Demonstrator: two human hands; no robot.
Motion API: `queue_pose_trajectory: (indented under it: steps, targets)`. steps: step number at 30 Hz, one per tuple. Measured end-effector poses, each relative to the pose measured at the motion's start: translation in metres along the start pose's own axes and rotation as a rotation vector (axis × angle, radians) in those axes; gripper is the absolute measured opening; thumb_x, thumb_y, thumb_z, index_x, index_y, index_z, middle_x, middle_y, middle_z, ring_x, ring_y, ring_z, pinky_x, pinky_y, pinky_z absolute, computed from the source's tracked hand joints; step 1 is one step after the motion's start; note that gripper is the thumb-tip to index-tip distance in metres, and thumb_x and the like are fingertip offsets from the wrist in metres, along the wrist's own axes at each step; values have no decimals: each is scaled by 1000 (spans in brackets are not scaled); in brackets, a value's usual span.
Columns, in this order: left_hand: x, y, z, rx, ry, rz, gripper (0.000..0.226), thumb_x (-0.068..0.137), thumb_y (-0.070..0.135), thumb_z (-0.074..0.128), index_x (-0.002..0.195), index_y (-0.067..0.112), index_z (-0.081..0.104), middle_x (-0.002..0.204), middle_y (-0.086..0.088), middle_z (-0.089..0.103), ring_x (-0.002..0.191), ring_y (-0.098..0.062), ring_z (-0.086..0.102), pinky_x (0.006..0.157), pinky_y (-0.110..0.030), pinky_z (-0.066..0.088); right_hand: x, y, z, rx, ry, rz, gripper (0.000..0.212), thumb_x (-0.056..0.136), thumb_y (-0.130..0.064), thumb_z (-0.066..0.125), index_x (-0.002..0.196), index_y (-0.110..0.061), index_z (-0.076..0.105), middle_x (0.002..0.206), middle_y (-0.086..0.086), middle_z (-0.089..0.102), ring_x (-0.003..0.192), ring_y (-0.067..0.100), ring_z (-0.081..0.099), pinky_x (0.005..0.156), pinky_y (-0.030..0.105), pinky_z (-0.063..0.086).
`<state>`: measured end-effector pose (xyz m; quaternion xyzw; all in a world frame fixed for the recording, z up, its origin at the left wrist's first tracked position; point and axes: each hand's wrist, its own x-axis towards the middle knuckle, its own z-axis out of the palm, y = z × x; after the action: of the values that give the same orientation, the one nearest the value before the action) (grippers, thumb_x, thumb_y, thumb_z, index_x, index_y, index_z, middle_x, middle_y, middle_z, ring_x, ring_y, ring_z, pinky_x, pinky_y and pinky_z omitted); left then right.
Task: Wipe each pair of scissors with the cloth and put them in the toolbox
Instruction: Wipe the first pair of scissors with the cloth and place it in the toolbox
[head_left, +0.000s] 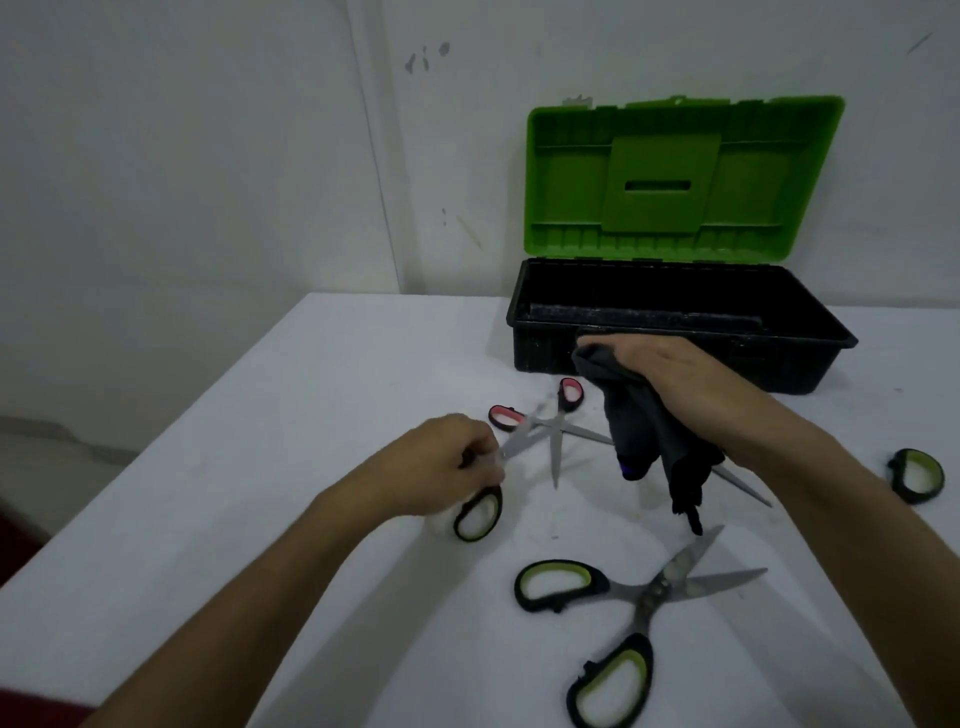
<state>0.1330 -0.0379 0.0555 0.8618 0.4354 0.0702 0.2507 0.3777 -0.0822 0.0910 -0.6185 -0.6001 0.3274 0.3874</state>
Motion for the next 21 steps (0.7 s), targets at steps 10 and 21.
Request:
queue_pose_trajectory:
  steps: [10, 21]
  targets:
    - [39, 40, -36, -678, 356, 41, 13, 95, 13, 59, 83, 11, 64, 57, 11, 58, 50, -10, 47, 48, -20, 40, 4, -25, -12, -161, 398, -502, 27, 92, -24, 67, 114, -28, 54, 99, -20, 61, 87, -2, 60, 69, 11, 46]
    - [92, 61, -37, -671, 603, 184, 20, 84, 34, 72, 78, 16, 70, 53, 17, 57, 49, 2, 48, 52, -18, 37, 45, -25, -17, -262, 689, -672, 22, 98, -24, 55, 119, -21, 56, 106, -11, 56, 93, 19, 52, 78, 37, 47]
